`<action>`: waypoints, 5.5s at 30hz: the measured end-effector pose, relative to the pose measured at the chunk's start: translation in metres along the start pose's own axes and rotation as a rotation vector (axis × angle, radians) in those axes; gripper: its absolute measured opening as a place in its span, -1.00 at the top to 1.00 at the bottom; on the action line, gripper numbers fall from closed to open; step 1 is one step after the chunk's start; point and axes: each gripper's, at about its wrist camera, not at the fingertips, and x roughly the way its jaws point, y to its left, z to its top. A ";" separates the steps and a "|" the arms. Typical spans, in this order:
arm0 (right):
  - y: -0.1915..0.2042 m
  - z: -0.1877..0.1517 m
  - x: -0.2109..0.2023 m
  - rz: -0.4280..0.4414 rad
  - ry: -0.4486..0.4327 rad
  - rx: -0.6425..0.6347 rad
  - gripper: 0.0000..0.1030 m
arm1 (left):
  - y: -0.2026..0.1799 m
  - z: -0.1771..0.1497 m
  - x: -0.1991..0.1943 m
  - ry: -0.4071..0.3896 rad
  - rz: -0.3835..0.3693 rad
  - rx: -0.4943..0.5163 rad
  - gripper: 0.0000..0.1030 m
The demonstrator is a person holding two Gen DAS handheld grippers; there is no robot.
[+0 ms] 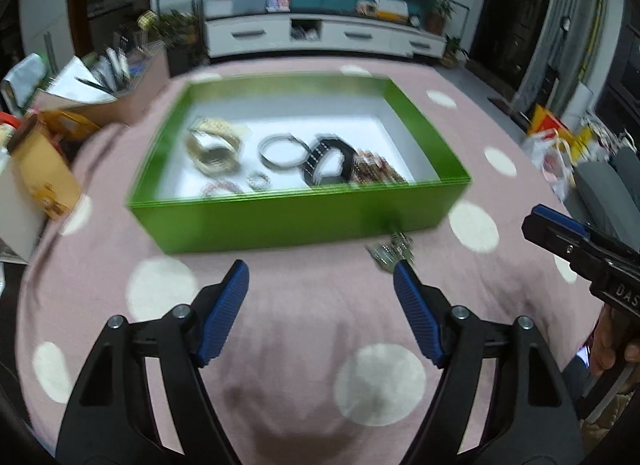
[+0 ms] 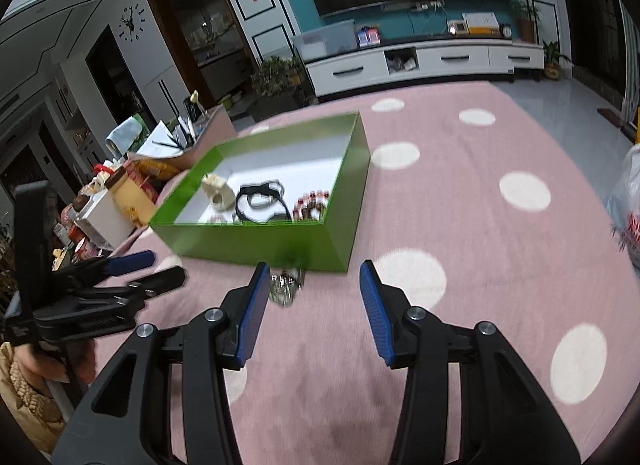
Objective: Organize jewelry
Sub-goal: 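Grasp the green jade pendant with the left tool while the right tool approaches the small black item, then grasp the small black item with the right tool while the left tool lifts the jade pendant, then carry the jade pendant and black item over the green box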
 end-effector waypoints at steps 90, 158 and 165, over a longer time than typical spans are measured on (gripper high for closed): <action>0.062 0.042 0.020 0.021 -0.068 -0.231 0.91 | 0.040 0.053 -0.053 -0.201 -0.083 0.001 0.86; 0.023 0.130 0.162 -0.053 0.120 -0.143 0.91 | 0.082 0.170 0.108 0.016 0.024 -0.121 0.86; 0.022 0.129 0.169 -0.060 0.137 -0.141 0.91 | 0.085 0.168 0.115 0.038 0.035 -0.123 0.86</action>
